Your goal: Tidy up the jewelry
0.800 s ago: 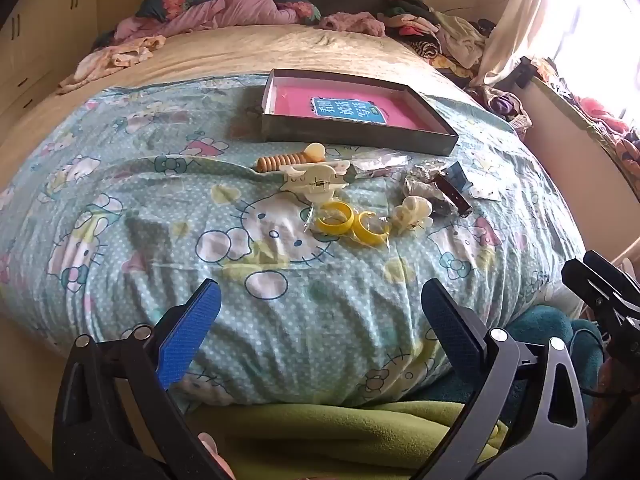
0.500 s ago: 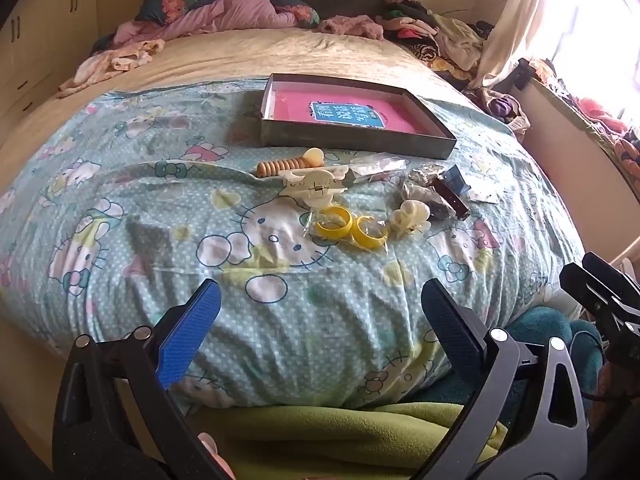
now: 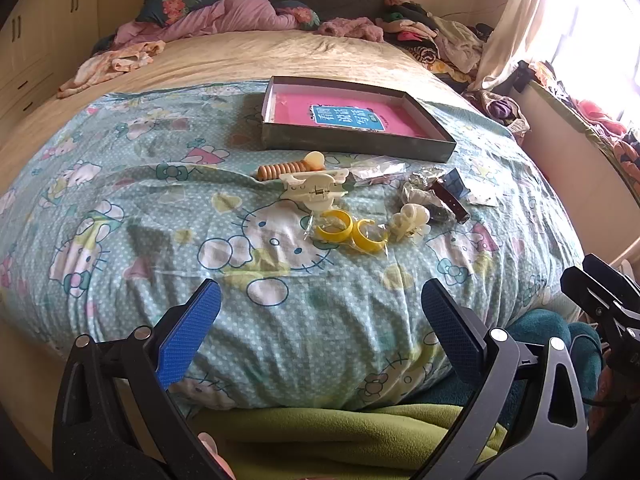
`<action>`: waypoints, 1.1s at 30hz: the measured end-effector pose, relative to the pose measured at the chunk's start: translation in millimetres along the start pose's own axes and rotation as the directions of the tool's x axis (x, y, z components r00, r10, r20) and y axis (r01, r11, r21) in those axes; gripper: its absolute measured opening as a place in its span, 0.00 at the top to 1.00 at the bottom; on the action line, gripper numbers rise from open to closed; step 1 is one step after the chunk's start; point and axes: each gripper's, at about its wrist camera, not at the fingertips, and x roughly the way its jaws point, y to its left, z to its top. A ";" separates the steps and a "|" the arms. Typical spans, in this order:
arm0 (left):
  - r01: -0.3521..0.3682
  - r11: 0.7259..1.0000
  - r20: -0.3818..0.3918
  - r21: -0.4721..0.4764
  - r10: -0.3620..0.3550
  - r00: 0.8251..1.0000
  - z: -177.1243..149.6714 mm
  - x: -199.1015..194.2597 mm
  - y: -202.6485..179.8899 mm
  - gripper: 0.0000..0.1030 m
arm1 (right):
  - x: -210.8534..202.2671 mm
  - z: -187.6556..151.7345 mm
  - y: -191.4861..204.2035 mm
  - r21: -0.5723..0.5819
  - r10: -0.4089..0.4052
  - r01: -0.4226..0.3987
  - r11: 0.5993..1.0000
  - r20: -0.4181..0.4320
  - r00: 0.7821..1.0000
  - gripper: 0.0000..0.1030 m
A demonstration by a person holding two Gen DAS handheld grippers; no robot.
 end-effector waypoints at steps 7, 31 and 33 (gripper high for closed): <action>0.000 1.000 0.002 0.000 0.000 1.000 -0.6 0.5 -0.4 0.09 | -0.6 0.0 1.4 -0.001 0.000 0.000 1.000 0.003 1.000 0.04; 0.000 1.000 0.004 -0.001 0.000 1.000 -1.1 0.4 -0.4 0.09 | -1.4 0.2 5.8 -0.005 0.006 -0.006 1.000 0.003 1.000 0.04; -0.001 1.000 0.003 -0.001 0.001 1.000 -0.8 -0.2 -0.4 0.09 | -2.1 0.1 5.9 -0.007 0.010 -0.010 1.000 0.002 1.000 0.04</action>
